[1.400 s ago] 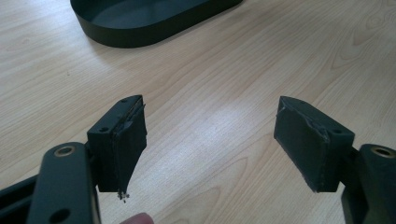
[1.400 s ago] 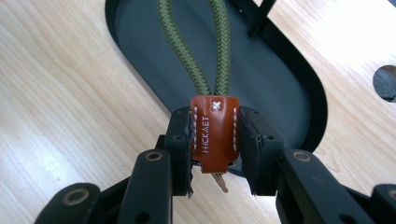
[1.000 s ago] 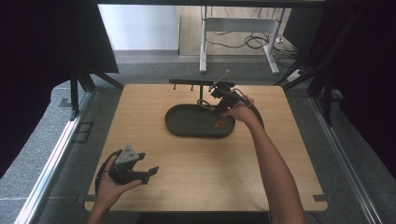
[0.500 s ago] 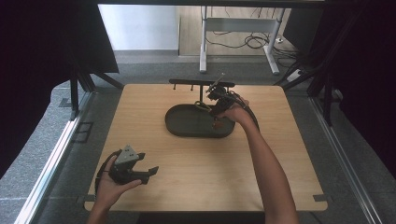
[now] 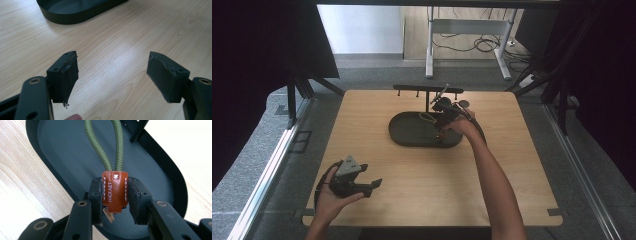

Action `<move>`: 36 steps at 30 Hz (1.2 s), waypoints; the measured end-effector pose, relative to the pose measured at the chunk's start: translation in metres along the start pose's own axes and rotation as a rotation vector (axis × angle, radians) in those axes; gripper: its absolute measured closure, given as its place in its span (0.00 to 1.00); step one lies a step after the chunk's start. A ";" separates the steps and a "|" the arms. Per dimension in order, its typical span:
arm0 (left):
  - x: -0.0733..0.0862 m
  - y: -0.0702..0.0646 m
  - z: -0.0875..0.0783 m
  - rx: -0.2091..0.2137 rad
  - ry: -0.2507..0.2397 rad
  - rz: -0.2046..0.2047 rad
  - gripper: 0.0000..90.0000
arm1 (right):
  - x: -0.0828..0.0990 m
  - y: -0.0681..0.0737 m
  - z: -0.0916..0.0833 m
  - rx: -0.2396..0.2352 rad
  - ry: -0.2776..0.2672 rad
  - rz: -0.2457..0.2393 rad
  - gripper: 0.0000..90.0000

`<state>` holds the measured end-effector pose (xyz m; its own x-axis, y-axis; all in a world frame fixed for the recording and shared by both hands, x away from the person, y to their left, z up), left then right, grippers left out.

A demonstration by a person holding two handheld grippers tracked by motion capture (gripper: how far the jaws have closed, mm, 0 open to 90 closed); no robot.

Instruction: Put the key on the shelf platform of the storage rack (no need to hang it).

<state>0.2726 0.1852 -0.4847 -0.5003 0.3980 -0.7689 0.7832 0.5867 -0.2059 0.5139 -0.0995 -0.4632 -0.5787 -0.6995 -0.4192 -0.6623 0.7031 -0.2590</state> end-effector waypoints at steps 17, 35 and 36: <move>0.000 0.000 0.002 0.001 0.003 -0.002 0.28 | 0.007 0.008 0.011 0.007 0.000 -0.048 0.68; 0.000 -0.001 0.002 -0.001 0.004 -0.002 0.28 | 0.021 0.014 -0.021 -0.013 -0.097 -0.011 0.54; 0.000 -0.001 0.003 -0.002 0.007 0.000 0.28 | 0.023 0.014 -0.024 -0.018 -0.107 -0.009 0.53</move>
<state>0.2731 0.1831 -0.4862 -0.5026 0.4033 -0.7647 0.7825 0.5882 -0.2041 0.4799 -0.1091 -0.4557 -0.5192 -0.6879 -0.5073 -0.6763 0.6936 -0.2483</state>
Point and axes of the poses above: each handheld gripper's, and its own axes: z roughly forward along the jaws, x roughly out of its underside, y roughly to its left, the point moved 3 cm from there along z, roughly forward along the jaws, and after that the axes turned 13 degrees about x, right-handed, at the moved point
